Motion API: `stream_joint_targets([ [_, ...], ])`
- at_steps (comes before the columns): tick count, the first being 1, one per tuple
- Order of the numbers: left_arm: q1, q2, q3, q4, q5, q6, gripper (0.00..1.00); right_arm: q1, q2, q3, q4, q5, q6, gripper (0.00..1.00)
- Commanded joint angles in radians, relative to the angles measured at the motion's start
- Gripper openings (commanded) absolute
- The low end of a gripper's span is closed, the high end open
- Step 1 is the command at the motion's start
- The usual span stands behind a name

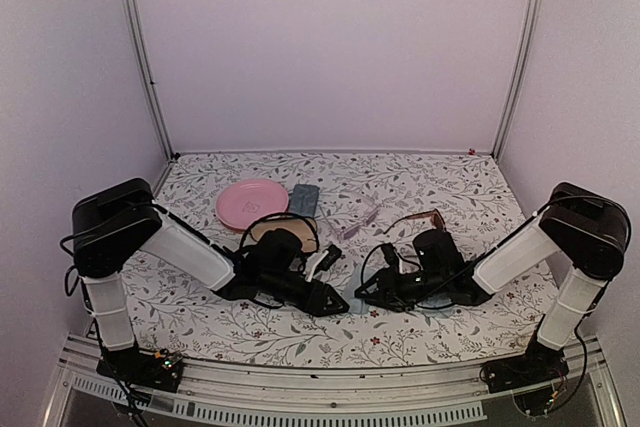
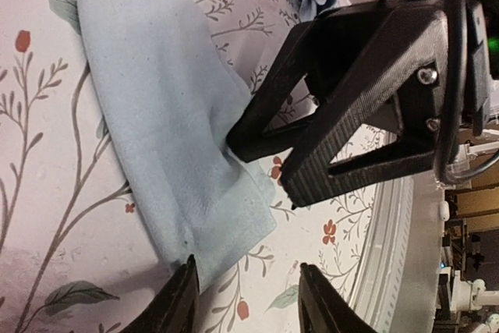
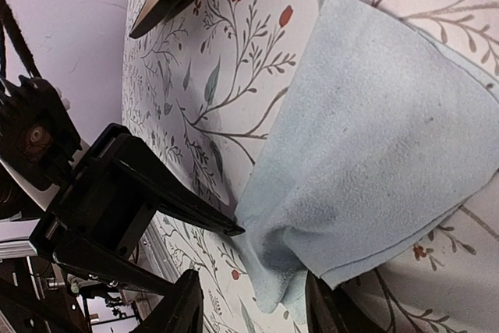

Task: Organize the sunglasses
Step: Smooth out the folded cleaning cloth at the center of the board.

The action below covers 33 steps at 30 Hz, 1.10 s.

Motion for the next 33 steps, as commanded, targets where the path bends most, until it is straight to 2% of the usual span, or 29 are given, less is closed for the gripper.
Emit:
stream_joint_targets([
  [1,-0.013,-0.011,-0.005,-0.132,-0.042,0.031,0.45,0.020,-0.028,-0.033,-0.062,0.020,0.018,0.47],
  [12,-0.031,-0.024,0.015,-0.185,-0.068,0.070,0.45,0.029,-0.154,-0.027,-0.128,0.035,0.001,0.48],
  [23,-0.036,-0.045,0.031,-0.263,-0.062,0.121,0.42,0.024,-0.021,0.080,-0.107,0.010,-0.038,0.48],
  [33,-0.036,-0.072,0.031,-0.290,-0.092,0.143,0.42,0.037,0.009,0.052,-0.092,-0.014,-0.004,0.48],
])
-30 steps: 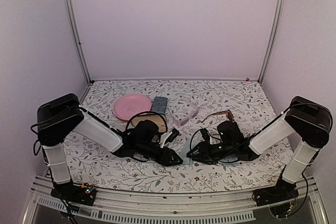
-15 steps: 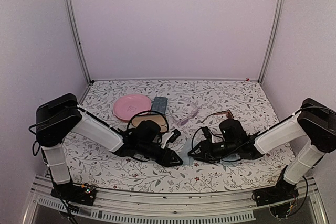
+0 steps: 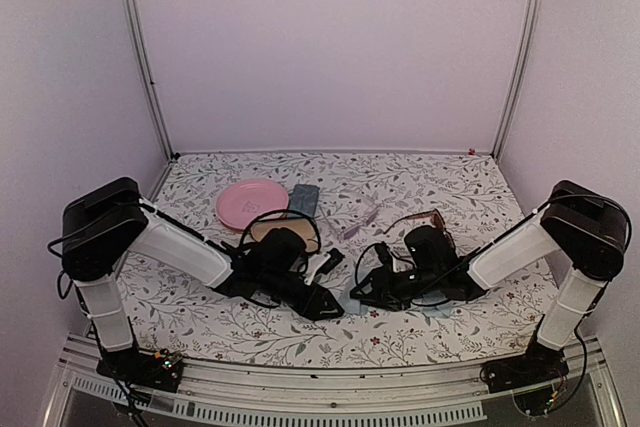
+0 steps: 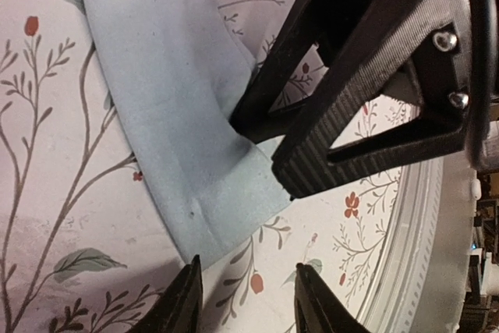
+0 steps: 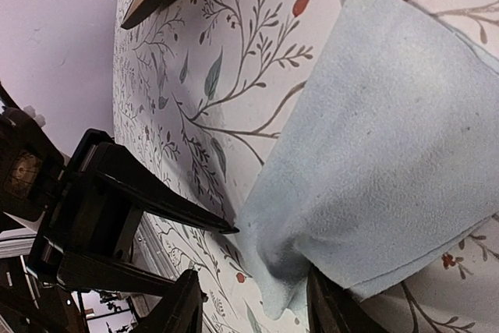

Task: Organize the sunglasses
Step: Smooth out the folded cleaning cloth at the center of the board.

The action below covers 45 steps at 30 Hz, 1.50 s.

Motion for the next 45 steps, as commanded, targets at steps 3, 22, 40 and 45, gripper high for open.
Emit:
stream_joint_targets([
  [3,-0.013,-0.037,-0.008,-0.099,-0.072,0.028,0.42,0.024,0.011,-0.020,0.020,-0.032,0.021,0.48],
  [22,-0.038,-0.172,-0.063,-0.118,-0.330,0.048,0.48,0.063,-0.126,0.010,-0.052,-0.011,0.007,0.49],
  [40,-0.119,0.036,0.167,-0.263,-0.582,0.120,0.52,-0.175,-0.037,0.146,-0.226,-0.044,-0.262,0.49],
  [45,-0.135,0.091,0.220,-0.324,-0.620,0.145,0.53,-0.179,0.027,0.167,-0.219,-0.069,-0.282,0.49],
])
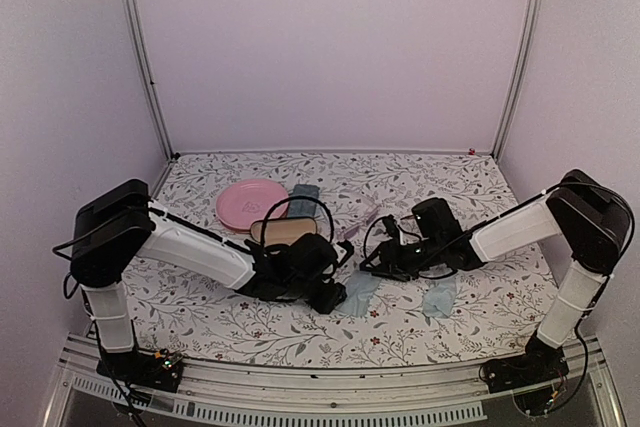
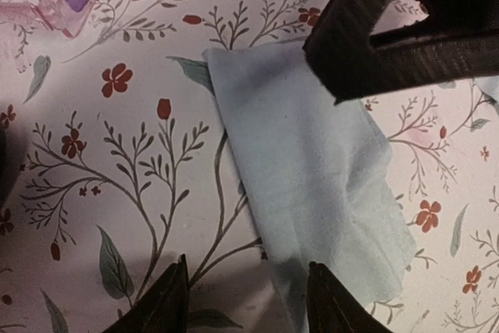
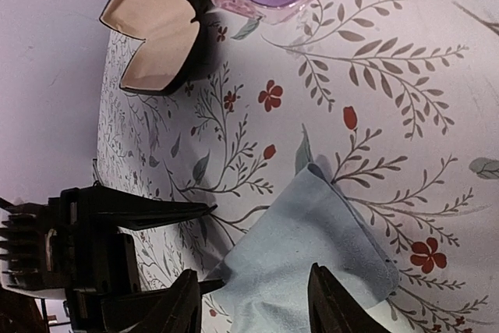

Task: Organize the sunglasses
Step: Smooth out the folded cleaning cloth at the center of the board.

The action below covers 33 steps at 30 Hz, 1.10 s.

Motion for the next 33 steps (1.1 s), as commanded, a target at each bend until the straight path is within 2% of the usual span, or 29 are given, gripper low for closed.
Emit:
stream_joint_targets([
  [1,-0.029,0.042,0.045,-0.100,-0.061,0.038,0.53,-0.007,0.043,0.025,-0.010,-0.041,-0.048,0.49],
  [22,-0.054,0.075,0.039,-0.325,-0.137,0.165,0.54,-0.007,0.011,-0.004,-0.071,-0.013,-0.105,0.49],
  [33,-0.048,0.063,0.033,-0.377,-0.162,0.232,0.54,0.002,0.019,-0.015,-0.113,0.000,-0.126,0.49],
])
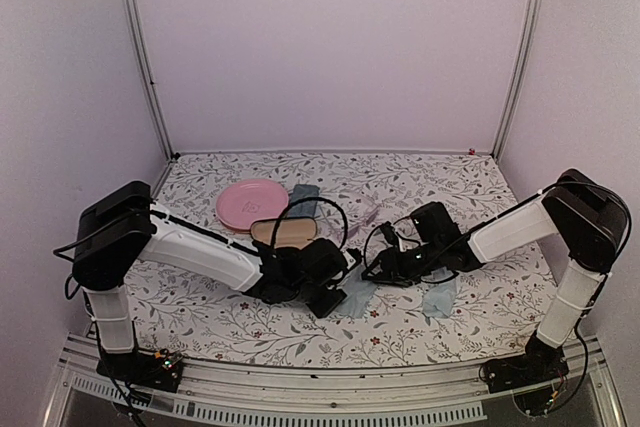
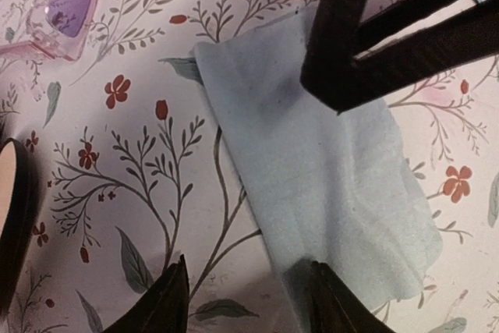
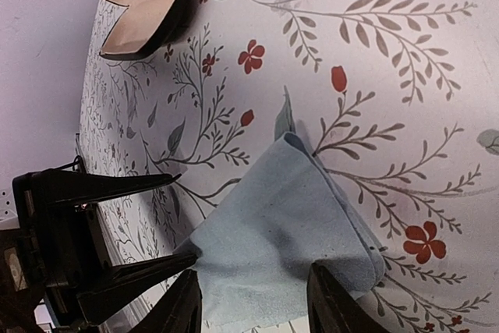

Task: Organize the sunglasses
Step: Smooth out the folded cleaning cloth at the center of the board.

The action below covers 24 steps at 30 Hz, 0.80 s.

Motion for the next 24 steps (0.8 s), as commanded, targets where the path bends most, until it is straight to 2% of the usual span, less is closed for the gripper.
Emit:
stream_joint_targets([
  [1,0.000,0.035,-0.044,-0.220,-0.025,0.076,0.54,0.006,-0.020,-0.016,-0.062,0.035,-0.020,0.49],
  [8,0.001,0.035,-0.048,-0.224,0.005,0.109,0.54,0.053,-0.061,-0.021,-0.106,0.071,-0.019,0.49],
  [17,0.005,-0.036,-0.064,-0.210,0.031,0.174,0.54,0.102,-0.152,-0.032,-0.164,0.126,-0.005,0.49],
  [24,0.030,-0.140,-0.108,-0.144,0.066,0.207,0.58,0.102,-0.208,0.027,-0.216,0.180,-0.071,0.49],
])
